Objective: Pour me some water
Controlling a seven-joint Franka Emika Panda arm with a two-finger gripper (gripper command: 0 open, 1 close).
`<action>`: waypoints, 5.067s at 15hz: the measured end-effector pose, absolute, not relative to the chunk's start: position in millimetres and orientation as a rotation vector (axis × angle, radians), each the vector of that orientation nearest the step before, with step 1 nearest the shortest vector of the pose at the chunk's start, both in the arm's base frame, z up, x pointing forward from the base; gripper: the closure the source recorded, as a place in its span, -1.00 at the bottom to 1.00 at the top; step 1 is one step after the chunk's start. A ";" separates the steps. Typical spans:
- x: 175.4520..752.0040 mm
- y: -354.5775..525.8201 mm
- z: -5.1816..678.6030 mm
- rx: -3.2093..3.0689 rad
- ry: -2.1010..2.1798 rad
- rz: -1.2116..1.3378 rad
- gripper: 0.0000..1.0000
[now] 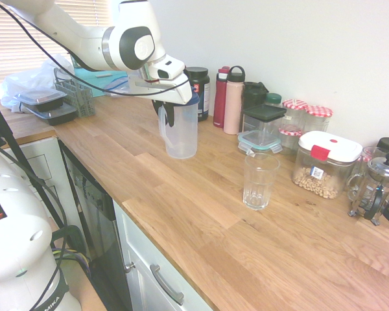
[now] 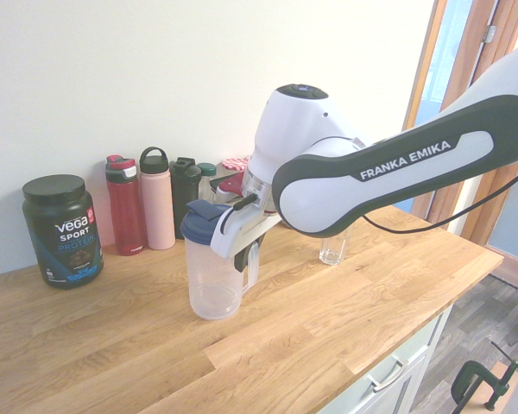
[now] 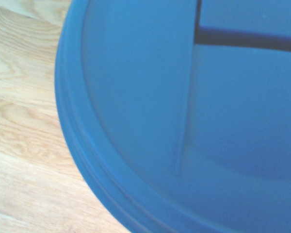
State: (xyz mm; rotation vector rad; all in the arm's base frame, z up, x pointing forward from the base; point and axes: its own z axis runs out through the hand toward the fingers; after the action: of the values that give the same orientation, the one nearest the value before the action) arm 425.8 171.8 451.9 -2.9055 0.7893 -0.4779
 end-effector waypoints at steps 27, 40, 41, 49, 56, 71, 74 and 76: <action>210.6 -245.0 590.8 -3.118 0.533 -0.177 1.00; 424.7 -215.4 583.9 -3.559 0.322 0.528 1.00; 431.1 -210.6 576.5 -3.573 0.321 0.569 1.00; 472.3 -159.0 542.5 -3.683 0.337 0.805 1.00; 481.6 -152.0 521.4 -3.678 0.321 1.001 1.00; 407.8 -183.7 601.6 -3.468 0.327 0.615 1.00; 361.0 -185.3 614.3 -3.345 0.257 0.444 1.00; 336.7 -173.9 612.0 -3.275 0.185 0.352 1.00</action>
State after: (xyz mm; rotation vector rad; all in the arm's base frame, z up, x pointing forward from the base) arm 336.7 -173.9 612.0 -3.2755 0.1853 0.3520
